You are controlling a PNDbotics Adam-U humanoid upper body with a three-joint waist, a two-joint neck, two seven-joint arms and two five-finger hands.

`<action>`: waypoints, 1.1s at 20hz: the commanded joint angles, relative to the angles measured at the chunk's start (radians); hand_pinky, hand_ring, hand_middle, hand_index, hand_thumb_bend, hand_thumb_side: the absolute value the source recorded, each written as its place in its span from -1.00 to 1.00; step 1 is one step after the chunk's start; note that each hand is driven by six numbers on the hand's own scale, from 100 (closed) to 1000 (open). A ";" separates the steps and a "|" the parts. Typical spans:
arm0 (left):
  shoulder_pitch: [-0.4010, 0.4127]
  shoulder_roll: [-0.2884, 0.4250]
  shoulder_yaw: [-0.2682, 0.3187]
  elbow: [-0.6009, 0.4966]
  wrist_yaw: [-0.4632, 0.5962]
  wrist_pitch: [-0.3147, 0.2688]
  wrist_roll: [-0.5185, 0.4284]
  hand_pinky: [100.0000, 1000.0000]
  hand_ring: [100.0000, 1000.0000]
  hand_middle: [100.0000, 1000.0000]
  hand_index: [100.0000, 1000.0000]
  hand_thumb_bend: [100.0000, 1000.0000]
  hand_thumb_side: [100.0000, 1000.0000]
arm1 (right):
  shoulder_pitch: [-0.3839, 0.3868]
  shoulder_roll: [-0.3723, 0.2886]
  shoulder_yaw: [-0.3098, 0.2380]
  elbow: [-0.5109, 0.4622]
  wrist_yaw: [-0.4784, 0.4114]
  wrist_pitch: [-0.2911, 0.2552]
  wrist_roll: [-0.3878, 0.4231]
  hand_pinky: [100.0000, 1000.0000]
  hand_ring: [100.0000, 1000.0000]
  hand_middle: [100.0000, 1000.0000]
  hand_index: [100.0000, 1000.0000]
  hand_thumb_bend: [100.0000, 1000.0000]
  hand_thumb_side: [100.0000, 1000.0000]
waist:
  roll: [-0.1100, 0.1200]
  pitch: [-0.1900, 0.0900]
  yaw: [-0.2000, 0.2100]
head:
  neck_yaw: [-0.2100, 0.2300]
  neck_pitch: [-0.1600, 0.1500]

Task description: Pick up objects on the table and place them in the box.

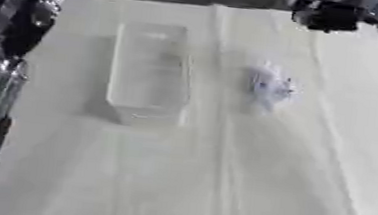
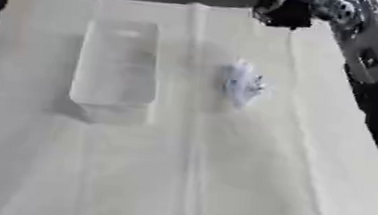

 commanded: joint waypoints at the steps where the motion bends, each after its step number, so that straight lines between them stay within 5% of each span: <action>1: -0.006 0.016 0.006 -0.015 -0.005 -0.003 -0.001 0.68 0.81 0.83 0.68 -0.99 0.81 | -0.025 -0.012 -0.005 -0.009 0.005 0.004 0.011 0.08 0.42 0.66 0.76 -1.00 0.65 | -0.001 -0.024 -0.002 | -0.003 -0.003; 22: -0.001 0.013 0.007 -0.016 -0.002 -0.001 -0.002 0.69 0.81 0.84 0.68 -0.99 0.81 | -0.065 0.021 0.062 0.084 -0.037 0.050 0.017 0.10 0.43 0.66 0.77 -1.00 0.71 | -0.005 -0.028 -0.002 | 0.009 -0.003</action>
